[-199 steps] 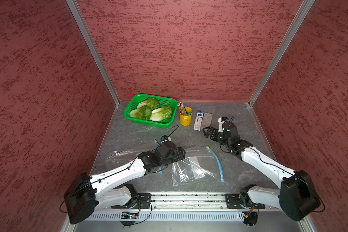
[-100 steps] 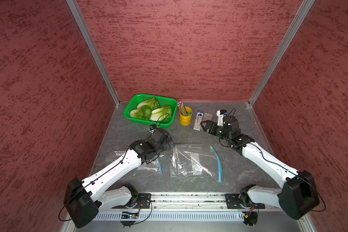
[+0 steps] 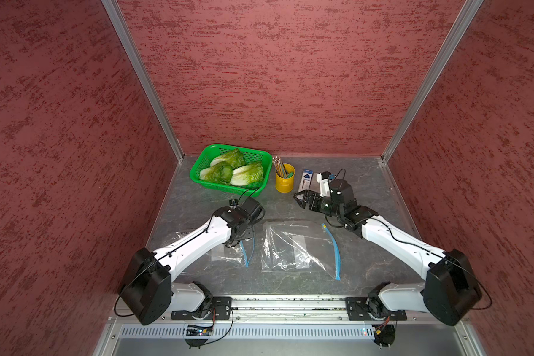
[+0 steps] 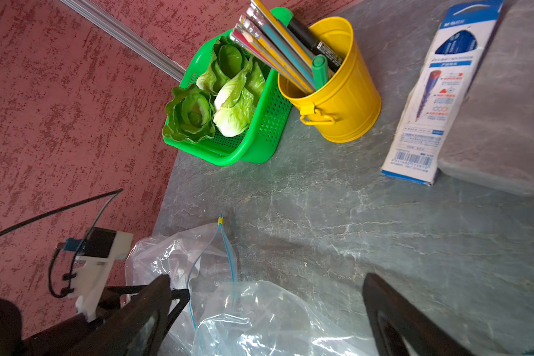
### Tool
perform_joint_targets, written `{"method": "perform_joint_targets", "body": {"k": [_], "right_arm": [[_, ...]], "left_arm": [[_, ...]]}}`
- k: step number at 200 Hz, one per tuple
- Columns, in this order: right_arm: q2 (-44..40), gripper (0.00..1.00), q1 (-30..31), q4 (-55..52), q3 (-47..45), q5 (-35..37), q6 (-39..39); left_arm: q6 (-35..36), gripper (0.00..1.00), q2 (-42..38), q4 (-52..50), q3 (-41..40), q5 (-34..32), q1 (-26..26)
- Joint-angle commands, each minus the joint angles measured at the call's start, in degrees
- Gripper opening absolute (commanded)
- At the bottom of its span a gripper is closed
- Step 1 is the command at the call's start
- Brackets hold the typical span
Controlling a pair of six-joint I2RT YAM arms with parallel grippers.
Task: Put the chinese cabbages into a zipper bag and zip it
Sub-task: Pick up the zipper food storage bag at the center of the board.
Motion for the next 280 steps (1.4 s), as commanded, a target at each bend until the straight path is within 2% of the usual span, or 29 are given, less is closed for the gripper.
{"method": "perform_joint_targets", "body": {"k": [1,59,91,132,146,173,222,244,280], "right_arm": [[0.64,0.99,0.29,3.13,1.08,-1.34,0.56],[0.70,0.99,0.29,3.48,1.22,-1.47,1.00],[0.85,0.99,0.27,3.22,1.84,-1.72,0.83],[0.95,0.99,0.58,3.23,2.76,-2.30,0.83],[0.91,0.99,0.73,3.13,2.98,-2.32,0.85],[0.82,0.99,1.24,2.87,3.58,-2.76,0.84],[1.02,0.99,3.23,1.12,6.62,-3.92,1.09],[1.23,0.99,4.52,0.75,7.96,-3.91,2.07],[3.29,0.99,8.13,-0.89,11.16,-2.85,2.81]], "left_arm": [[1.46,0.75,2.20,2.87,0.93,-1.12,0.59],[2.94,0.61,8.82,6.93,1.04,-0.38,1.15],[2.02,0.49,10.74,9.08,0.11,-2.04,1.25],[1.66,0.26,11.62,11.63,-0.60,-4.52,1.30],[1.75,0.21,11.12,11.95,-0.75,-5.57,1.07],[2.55,0.13,8.78,12.45,-1.29,-6.42,1.04],[5.92,0.08,0.02,10.23,-1.65,-6.98,0.95],[9.05,0.08,-5.95,10.53,-2.27,-5.58,1.24],[14.27,0.00,-14.94,10.84,-2.19,-1.33,2.08]]}}
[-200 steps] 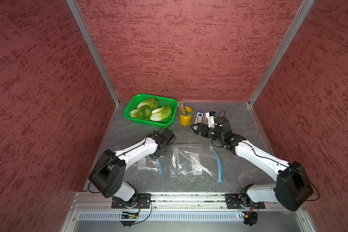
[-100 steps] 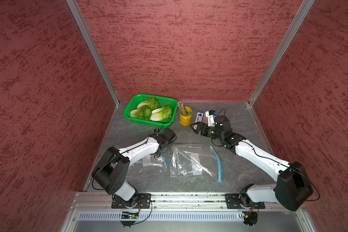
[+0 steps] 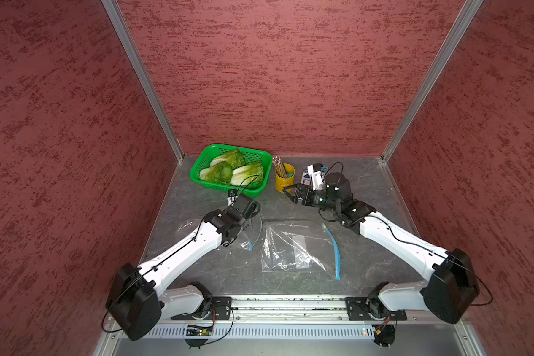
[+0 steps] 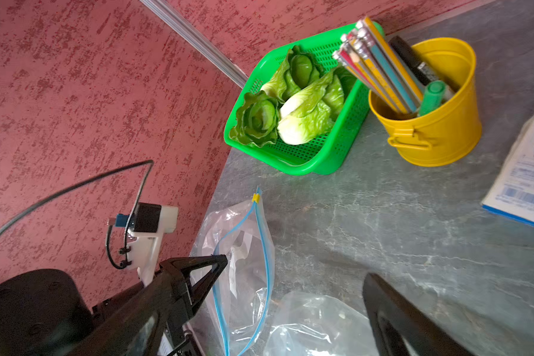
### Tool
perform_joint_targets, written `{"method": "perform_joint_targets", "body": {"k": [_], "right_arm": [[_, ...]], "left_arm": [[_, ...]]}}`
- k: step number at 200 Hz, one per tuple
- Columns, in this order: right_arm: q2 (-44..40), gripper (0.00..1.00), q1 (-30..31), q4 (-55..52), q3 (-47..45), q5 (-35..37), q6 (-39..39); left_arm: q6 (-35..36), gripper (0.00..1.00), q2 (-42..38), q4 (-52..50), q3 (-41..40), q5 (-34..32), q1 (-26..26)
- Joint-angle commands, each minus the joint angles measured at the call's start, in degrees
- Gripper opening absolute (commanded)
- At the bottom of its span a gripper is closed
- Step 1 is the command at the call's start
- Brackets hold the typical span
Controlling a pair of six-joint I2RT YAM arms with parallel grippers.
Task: Put the chinese cabbages into a zipper bag and zip it
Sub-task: Pick up the zipper food storage bag at the center of the board.
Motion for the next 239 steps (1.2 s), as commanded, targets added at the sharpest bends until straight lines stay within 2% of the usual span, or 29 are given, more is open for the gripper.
{"method": "perform_joint_targets", "body": {"k": [1,29,57,89,130,153,200,221,239], "right_arm": [[2.01,0.99,2.46,-1.64,3.21,0.45,0.75],[4.63,0.99,6.14,-5.94,7.15,4.20,-0.98],[8.17,0.99,9.48,-9.75,11.06,7.79,-2.28],[12.40,0.99,12.94,-15.59,15.67,12.82,-3.59],[17.17,0.92,15.26,-17.68,19.23,14.87,-4.07],[18.56,0.84,15.29,-17.56,19.64,16.14,-3.97],[20.43,0.57,15.30,-17.66,20.13,18.99,-4.28],[21.18,0.49,15.31,-19.42,19.91,22.75,-4.56],[21.28,0.47,15.25,-20.39,19.33,25.93,-4.77]], "left_arm": [[4.88,0.00,-4.54,-0.07,-0.39,2.79,0.77],[8.70,0.00,-8.75,1.35,0.07,8.95,1.73],[9.41,0.00,-9.63,0.59,1.81,12.80,2.56],[9.24,0.00,-9.84,0.41,3.63,14.83,3.19],[8.85,0.00,-10.06,0.14,5.23,15.54,3.87],[8.97,0.00,-10.79,0.21,5.69,16.03,4.25],[9.67,0.00,-12.01,0.50,6.85,16.95,4.70],[10.28,0.00,-11.85,-1.83,9.21,13.70,4.81],[11.58,0.00,-11.68,-4.22,11.54,10.12,4.84]]}}
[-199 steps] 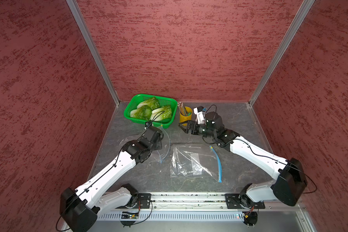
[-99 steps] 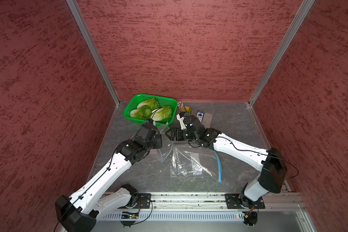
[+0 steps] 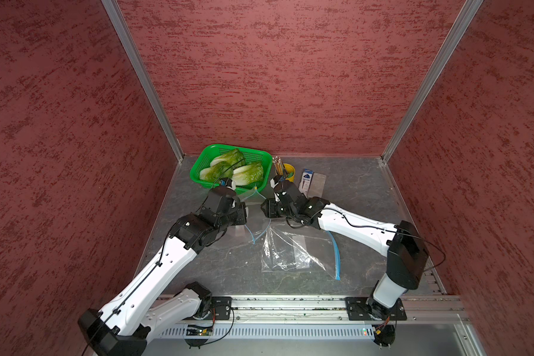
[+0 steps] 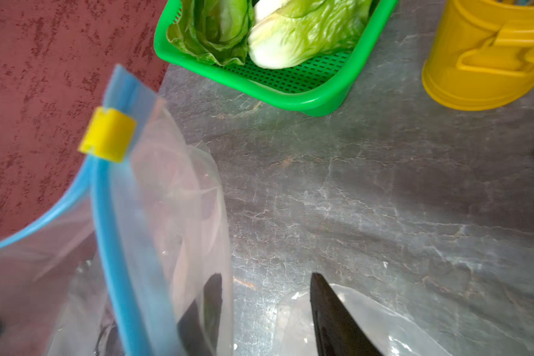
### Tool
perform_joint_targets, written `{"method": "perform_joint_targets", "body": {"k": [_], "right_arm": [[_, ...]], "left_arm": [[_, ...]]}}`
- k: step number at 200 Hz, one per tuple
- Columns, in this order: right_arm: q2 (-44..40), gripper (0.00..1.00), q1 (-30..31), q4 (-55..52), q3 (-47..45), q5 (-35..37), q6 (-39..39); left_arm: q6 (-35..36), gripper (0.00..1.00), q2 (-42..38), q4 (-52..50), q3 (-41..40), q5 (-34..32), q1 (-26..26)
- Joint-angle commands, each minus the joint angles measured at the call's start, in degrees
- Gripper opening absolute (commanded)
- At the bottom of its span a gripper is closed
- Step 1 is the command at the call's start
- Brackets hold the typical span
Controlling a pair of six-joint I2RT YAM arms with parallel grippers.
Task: Put the chinese cabbages into a zipper bag and zip it
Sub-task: Pick up the zipper food storage bag at the center of the board, then open the zipper of the food storage bag at the center of the board.
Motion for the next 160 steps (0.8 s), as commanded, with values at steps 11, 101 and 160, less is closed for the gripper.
{"method": "perform_joint_targets", "body": {"k": [11,101,160], "right_arm": [[1.39,0.46,0.19,-3.52,1.07,8.31,-0.72],[-2.28,0.67,1.07,2.64,2.93,-1.15,-2.47],[-2.15,0.66,0.94,-5.77,6.61,-5.94,-1.98]], "left_arm": [[3.31,0.00,-0.65,-3.19,4.61,-6.09,0.35],[3.08,0.00,2.72,1.15,1.06,-2.97,0.18],[1.03,0.00,4.29,1.55,-0.68,-3.35,0.02]]}}
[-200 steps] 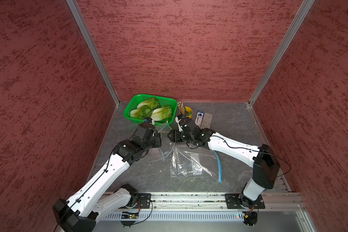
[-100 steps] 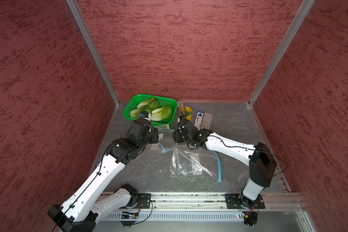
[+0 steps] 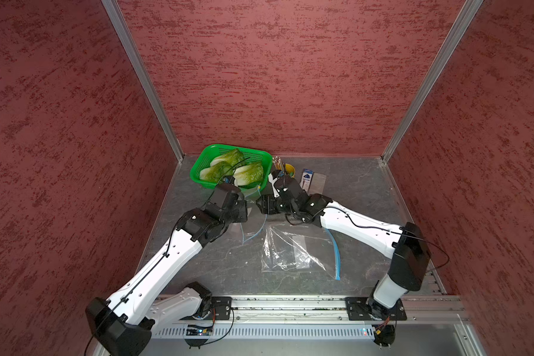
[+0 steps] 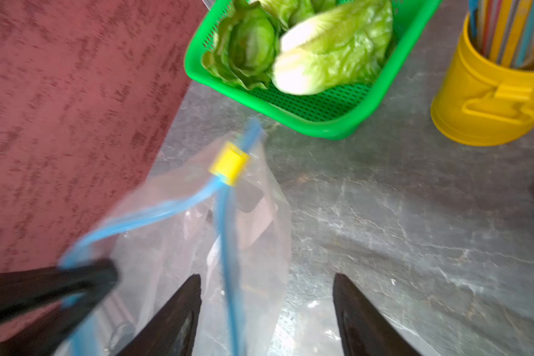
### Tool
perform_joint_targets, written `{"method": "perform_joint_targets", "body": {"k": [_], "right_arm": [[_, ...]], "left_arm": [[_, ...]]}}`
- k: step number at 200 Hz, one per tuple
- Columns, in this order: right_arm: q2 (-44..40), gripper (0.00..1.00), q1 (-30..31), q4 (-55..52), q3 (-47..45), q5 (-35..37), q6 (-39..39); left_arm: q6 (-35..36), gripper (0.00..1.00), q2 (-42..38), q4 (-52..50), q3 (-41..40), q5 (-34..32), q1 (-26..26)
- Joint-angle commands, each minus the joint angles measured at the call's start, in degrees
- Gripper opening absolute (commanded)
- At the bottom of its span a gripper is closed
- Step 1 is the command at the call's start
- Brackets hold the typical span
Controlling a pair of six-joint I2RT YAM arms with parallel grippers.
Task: Put the chinese cabbages into a zipper bag and zip it
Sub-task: Open the zipper of the food storage bag at the center of the board.
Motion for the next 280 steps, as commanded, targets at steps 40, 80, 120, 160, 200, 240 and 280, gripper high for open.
{"method": "perform_joint_targets", "body": {"k": [40,80,120,160,200,240,280], "right_arm": [[0.46,0.58,0.06,-6.56,2.17,-3.64,1.55],[1.45,0.43,-0.20,-4.66,1.83,-5.92,2.58],[1.68,0.27,-0.21,-3.06,1.05,-7.36,2.81],[1.85,0.10,-0.30,-1.08,0.10,-8.13,2.87],[1.30,0.02,-0.29,1.70,-0.92,-8.85,3.32],[0.56,0.00,-0.30,4.41,-1.78,-10.25,4.52],[0.16,0.00,-0.34,5.87,-1.82,-10.87,5.62]], "left_arm": [[-1.50,0.00,0.22,2.68,-0.99,-0.55,-0.22],[-2.11,0.00,0.93,2.64,-0.50,-0.95,-0.34],[-2.88,0.00,1.36,2.32,-0.06,-1.53,-1.25],[-3.49,0.00,2.12,1.31,0.95,-2.41,-2.35],[-5.60,0.06,2.20,-0.53,1.69,-4.52,-3.91],[-10.14,0.39,1.93,-5.27,2.07,-8.32,-7.28],[-14.59,0.53,1.17,-5.64,-0.97,-9.06,-9.94]]}}
